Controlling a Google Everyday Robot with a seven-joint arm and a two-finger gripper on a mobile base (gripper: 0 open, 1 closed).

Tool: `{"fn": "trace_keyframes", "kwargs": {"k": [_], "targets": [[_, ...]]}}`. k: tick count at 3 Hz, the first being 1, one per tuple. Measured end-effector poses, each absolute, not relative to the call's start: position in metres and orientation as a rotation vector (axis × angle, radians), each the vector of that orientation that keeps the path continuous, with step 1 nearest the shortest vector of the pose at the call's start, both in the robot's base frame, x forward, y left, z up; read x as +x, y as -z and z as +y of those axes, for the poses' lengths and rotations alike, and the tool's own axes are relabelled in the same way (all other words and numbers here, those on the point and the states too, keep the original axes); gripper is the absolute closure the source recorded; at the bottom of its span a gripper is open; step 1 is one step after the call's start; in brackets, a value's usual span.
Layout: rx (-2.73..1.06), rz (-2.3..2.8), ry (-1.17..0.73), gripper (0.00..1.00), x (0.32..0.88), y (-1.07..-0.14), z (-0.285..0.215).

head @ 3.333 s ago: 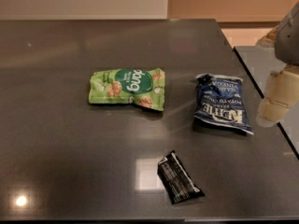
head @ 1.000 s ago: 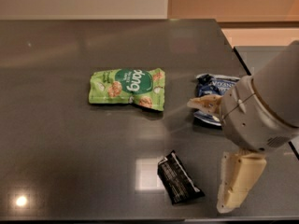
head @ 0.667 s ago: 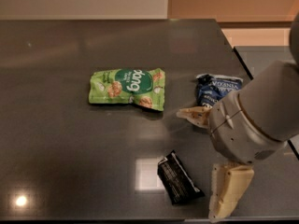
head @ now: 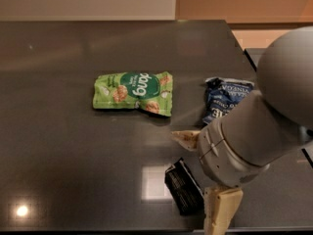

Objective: Move rxbar chocolate near blue chip bag

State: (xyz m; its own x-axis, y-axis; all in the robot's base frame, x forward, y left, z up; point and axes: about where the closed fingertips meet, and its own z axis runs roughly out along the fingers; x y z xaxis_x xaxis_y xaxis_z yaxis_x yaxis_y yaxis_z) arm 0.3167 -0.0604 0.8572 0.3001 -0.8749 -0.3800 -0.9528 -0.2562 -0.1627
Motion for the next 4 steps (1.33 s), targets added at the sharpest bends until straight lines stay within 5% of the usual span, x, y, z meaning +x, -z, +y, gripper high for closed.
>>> {"fn": "trace_keyframes", "kwargs": {"k": [1,4], "targets": [[-2.257,1.636,-0.304,0.0,0.316,-0.841,-0.057],[-2.297,1.672,-0.286,0.65,0.333,-0.827,-0.067]]}}
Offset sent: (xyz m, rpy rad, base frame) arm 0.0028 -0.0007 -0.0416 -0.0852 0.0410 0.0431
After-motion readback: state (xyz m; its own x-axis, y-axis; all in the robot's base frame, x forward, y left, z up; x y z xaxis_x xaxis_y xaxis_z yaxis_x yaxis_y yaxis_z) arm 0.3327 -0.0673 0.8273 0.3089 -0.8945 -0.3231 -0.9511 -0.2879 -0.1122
